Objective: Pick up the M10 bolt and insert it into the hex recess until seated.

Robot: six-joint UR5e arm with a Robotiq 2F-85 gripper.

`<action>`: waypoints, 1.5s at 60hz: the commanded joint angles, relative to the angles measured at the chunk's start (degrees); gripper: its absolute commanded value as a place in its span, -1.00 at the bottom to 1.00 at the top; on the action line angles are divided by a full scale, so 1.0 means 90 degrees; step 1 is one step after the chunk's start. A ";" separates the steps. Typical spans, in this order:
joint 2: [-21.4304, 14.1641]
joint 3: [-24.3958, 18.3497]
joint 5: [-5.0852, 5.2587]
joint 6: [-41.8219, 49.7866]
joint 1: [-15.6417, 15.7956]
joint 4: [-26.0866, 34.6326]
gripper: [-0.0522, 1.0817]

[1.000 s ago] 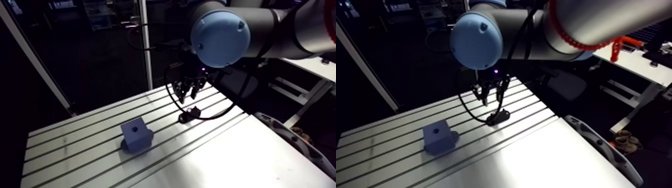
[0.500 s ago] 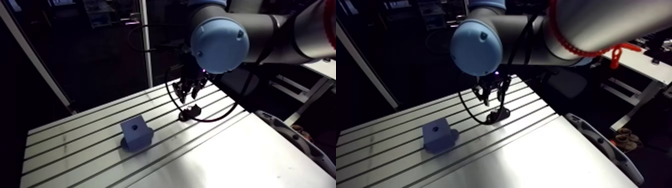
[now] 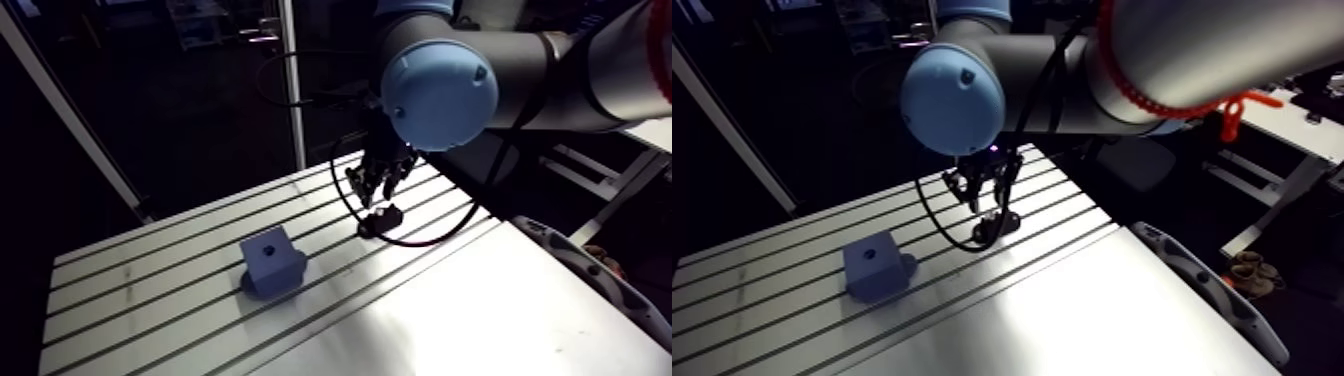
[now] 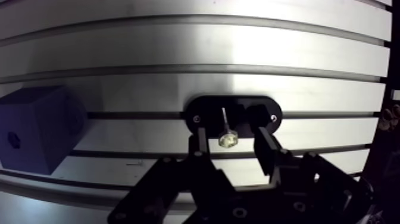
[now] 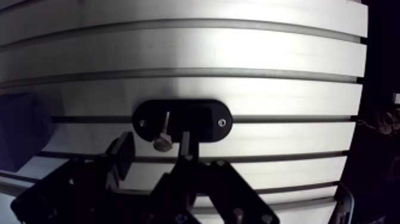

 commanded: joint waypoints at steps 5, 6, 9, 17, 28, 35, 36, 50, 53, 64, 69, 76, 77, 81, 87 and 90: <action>0.0018 -0.0012 -0.0001 0.0002 0.0000 -0.0006 -0.05; 0.0018 -0.0012 -0.0001 0.0002 0.0000 -0.0006 -0.05; 0.0018 -0.0012 -0.0001 0.0012 0.0000 -0.0006 -0.05; 0.0065 -0.0002 -0.0045 0.0010 0.0000 -0.0006 -0.05; 0.0096 -0.0012 -0.0156 0.0012 0.0000 -0.0014 -0.05; 0.0106 -0.0012 -0.0157 0.0012 0.0000 -0.0014 -0.05; 0.0106 -0.0012 -0.0157 0.0003 0.0000 -0.0024 -0.05; 0.0135 -0.0002 -0.0167 -0.0008 0.0010 -0.0133 -0.05; 0.0135 -0.0011 -0.0157 -0.0008 0.0010 -0.0133 -0.05; 0.0154 0.0008 -0.0157 0.0002 0.0020 -0.0133 -0.05; 0.0163 0.0017 -0.0157 0.0002 0.0029 -0.0133 -0.05; 0.0165 0.0027 -0.0157 0.0002 0.0029 -0.0133 -0.05; 0.0165 0.0027 -0.0157 0.0002 0.0029 -0.0133 -0.05; 0.0165 0.0037 -0.0157 0.0010 0.0029 -0.0133 -0.04; 0.0165 0.0037 -0.0157 0.0003 0.0029 -0.0133 -0.03; 0.0165 0.0037 -0.0157 0.0011 0.0029 -0.0124 -0.03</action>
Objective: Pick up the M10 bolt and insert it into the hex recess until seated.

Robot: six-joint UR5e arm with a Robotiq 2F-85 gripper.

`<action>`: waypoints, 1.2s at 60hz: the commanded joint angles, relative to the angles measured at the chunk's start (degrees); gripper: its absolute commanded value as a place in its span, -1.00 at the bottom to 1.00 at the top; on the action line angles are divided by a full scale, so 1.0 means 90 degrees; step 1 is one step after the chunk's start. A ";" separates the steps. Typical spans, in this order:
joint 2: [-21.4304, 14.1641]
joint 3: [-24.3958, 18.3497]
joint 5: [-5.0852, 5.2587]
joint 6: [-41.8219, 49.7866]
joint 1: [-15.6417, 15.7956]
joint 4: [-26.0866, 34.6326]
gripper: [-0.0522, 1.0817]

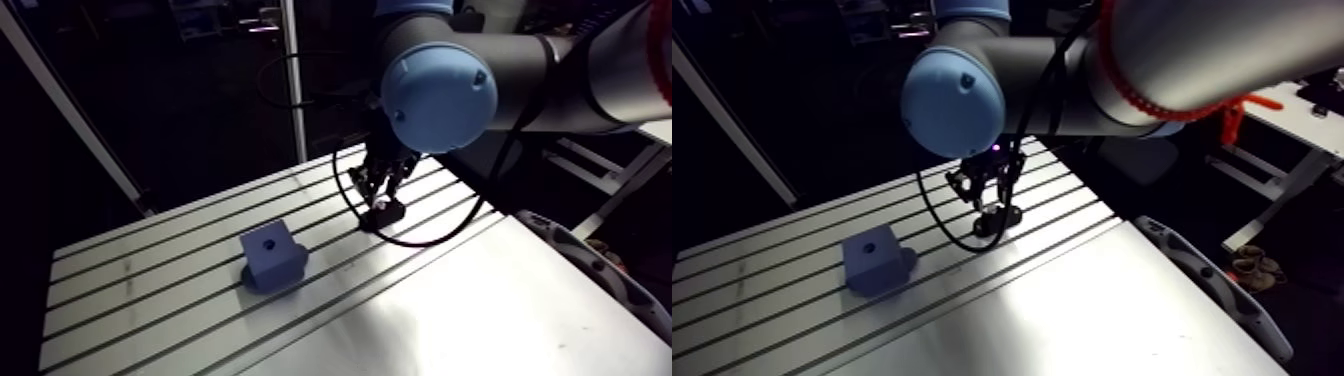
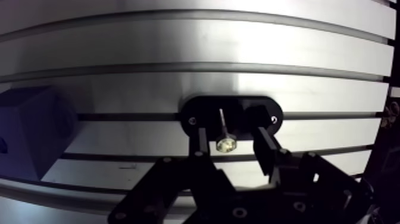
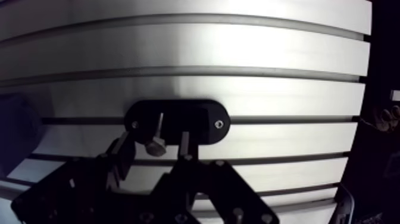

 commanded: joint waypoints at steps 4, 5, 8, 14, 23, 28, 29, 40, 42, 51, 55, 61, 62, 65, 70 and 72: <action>0.0003 0.0008 -0.0008 -0.0002 0.0002 0.0001 -0.02; 0.0003 0.0008 -0.0001 -0.0002 0.0002 0.0008 -0.02; -0.0005 0.0016 0.0000 -0.0002 0.0002 0.0009 -0.02; -0.0026 0.0047 0.0000 -0.0002 0.0002 0.0009 -0.02; -0.0026 0.0057 -0.0010 -0.0002 -0.0006 0.0027 -0.02; -0.0026 0.0067 -0.0010 -0.0001 0.0002 0.0029 -0.02; -0.0026 0.0067 -0.0010 -0.0002 0.0002 0.0029 -0.02; -0.0036 0.0068 -0.0010 0.0006 0.0002 0.0039 -0.02; -0.0036 0.0067 -0.0010 0.0007 0.0002 0.0039 -0.02; -0.0026 0.0077 -0.0010 0.0007 0.0002 0.0039 -0.02; -0.0026 0.0077 -0.0010 -0.0001 0.0002 0.0040 0.00; -0.0026 0.0077 -0.0010 -0.0002 0.0002 0.0039 0.03; -0.0026 0.0077 -0.0010 -0.0002 0.0002 0.0039 0.03; -0.0026 0.0077 -0.0010 -0.0002 0.0002 0.0039 0.03; -0.0026 0.0077 -0.0010 -0.0001 0.0002 0.0039 0.03; -0.0026 0.0077 -0.0010 0.0006 0.0002 0.0039 0.04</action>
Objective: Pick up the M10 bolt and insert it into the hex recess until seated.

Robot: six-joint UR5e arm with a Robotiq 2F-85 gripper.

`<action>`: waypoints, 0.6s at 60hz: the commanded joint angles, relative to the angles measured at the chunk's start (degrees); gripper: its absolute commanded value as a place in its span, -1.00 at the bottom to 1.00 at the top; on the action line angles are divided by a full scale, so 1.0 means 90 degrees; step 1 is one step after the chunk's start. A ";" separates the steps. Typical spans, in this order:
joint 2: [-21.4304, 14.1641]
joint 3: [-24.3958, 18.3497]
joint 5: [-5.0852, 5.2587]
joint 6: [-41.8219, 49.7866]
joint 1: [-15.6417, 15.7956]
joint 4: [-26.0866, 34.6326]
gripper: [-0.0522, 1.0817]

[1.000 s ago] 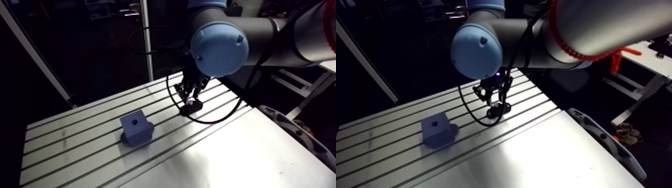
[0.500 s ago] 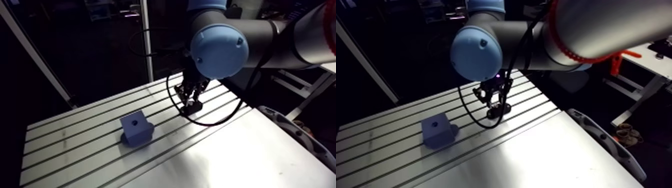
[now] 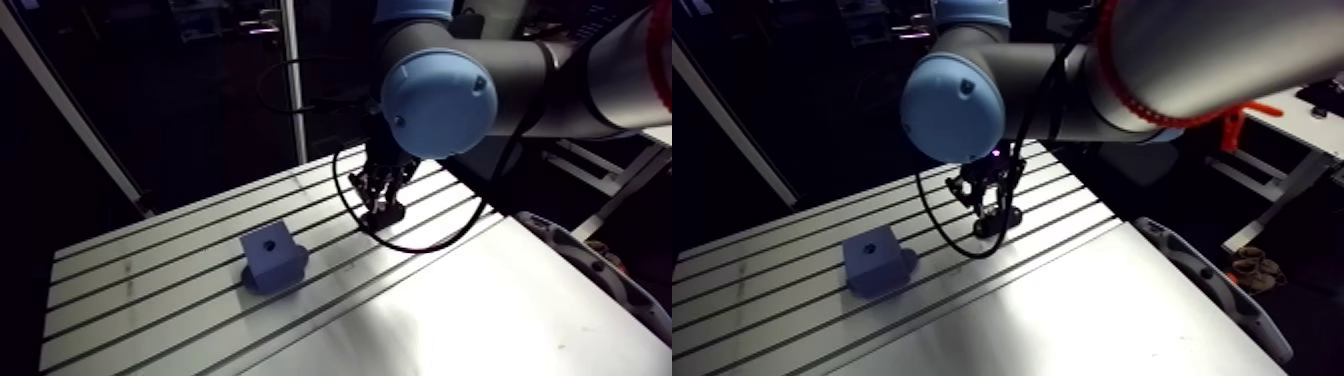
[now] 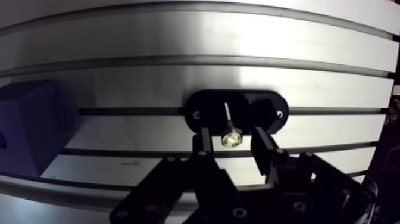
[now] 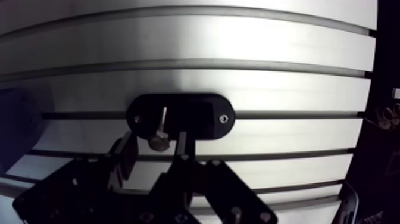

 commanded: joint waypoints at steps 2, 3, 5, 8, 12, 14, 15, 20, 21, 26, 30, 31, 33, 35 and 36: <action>0.0018 0.0001 0.0000 0.0006 0.0000 -0.0001 0.04; 0.0018 0.0001 0.0000 0.0006 0.0000 -0.0001 0.04; 0.0021 0.0001 0.0000 0.0006 0.0000 -0.0001 0.04; 0.0021 0.0001 0.0000 0.0006 0.0000 -0.0001 0.04; 0.0021 0.0011 0.0000 0.0005 0.0000 -0.0001 0.05; 0.0021 0.0011 0.0000 0.0006 0.0000 -0.0001 0.07; 0.0021 0.0019 0.0000 -0.0002 0.0000 -0.0001 0.08; 0.0021 0.0020 0.0000 -0.0002 0.0000 -0.0001 0.09; 0.0021 0.0020 0.0000 0.0005 0.0000 -0.0001 0.09; 0.0021 0.0020 0.0000 0.0006 -0.0001 -0.0010 0.10; 0.0021 0.0012 0.0000 -0.0003 0.0000 -0.0012 0.12; 0.0021 0.0012 0.0000 -0.0003 0.0000 -0.0012 0.12; 0.0021 0.0011 0.0000 -0.0004 0.0000 -0.0011 0.13; 0.0021 0.0019 0.0000 -0.0004 0.0000 -0.0010 0.13; 0.0029 0.0012 0.0000 -0.0004 0.0000 -0.0010 0.13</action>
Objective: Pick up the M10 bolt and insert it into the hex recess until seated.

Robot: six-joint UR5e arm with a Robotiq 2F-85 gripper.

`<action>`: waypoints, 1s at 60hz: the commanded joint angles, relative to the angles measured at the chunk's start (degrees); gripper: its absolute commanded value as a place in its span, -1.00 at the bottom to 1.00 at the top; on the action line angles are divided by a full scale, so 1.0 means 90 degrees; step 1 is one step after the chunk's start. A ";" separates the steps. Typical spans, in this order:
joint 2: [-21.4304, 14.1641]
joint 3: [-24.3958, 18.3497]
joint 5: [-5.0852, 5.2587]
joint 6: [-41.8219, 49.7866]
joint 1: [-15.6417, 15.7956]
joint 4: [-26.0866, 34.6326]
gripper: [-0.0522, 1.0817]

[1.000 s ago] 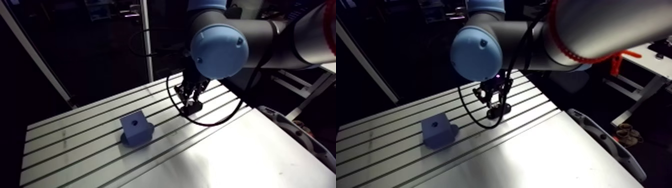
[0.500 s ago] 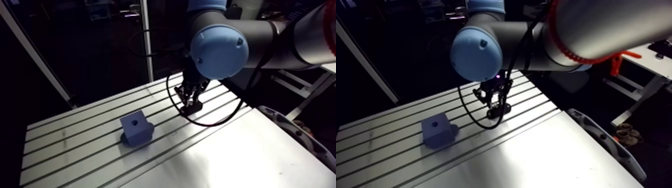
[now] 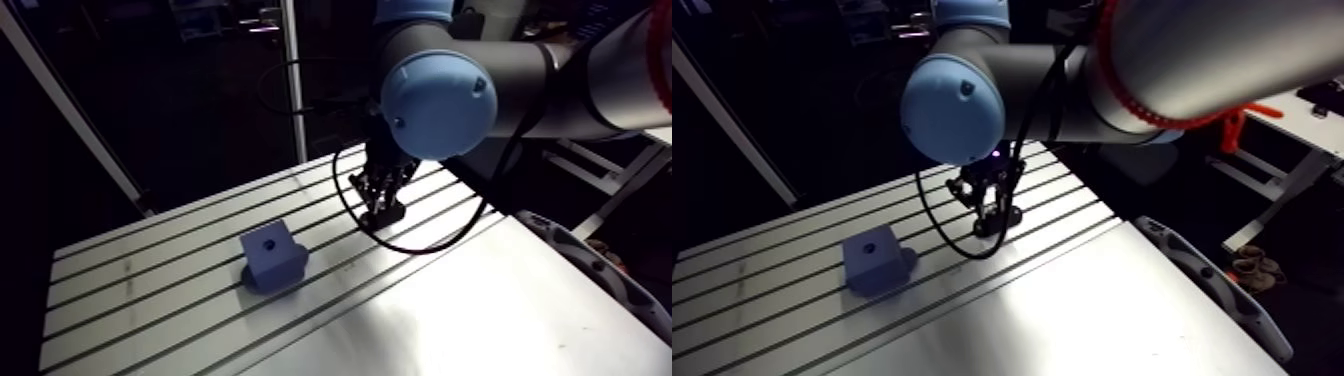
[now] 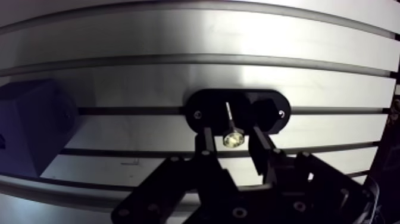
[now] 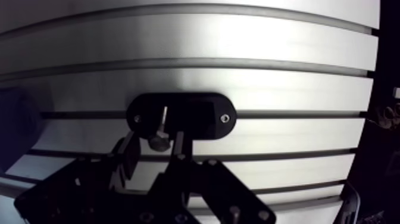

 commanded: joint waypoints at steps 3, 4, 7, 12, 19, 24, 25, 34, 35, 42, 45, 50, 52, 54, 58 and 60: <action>0.0002 -0.0005 0.0000 -0.0005 0.0000 -0.0003 0.14; 0.0001 -0.0005 0.0000 -0.0005 0.0000 -0.0003 0.14; 0.0009 -0.0005 0.0000 -0.0005 0.0000 -0.0003 0.14; 0.0011 -0.0005 0.0000 -0.0005 0.0000 -0.0012 0.15; 0.0011 -0.0015 0.0000 -0.0005 0.0000 -0.0013 0.18; 0.0011 -0.0015 0.0000 -0.0005 0.0000 -0.0013 0.20; 0.0011 -0.0015 0.0000 -0.0005 0.0000 -0.0005 0.20; 0.0020 -0.0015 0.0000 -0.0005 0.0000 -0.0013 0.21; 0.0020 -0.0015 0.0000 -0.0005 0.0000 -0.0013 0.21; 0.0037 -0.0015 0.0000 -0.0015 -0.0010 -0.0013 0.21; 0.0049 -0.0023 -0.0009 -0.0015 -0.0010 -0.0004 0.22; 0.0059 -0.0025 -0.0036 -0.0015 -0.0010 -0.0013 0.22; 0.0059 -0.0016 -0.0072 -0.0015 -0.0010 -0.0013 0.22; 0.0060 -0.0015 -0.0141 -0.0015 -0.0010 -0.0031 0.22; 0.0060 -0.0015 -0.0164 -0.0015 -0.0010 -0.0033 0.23; 0.0060 -0.0015 -0.0166 -0.0015 -0.0010 -0.0033 0.23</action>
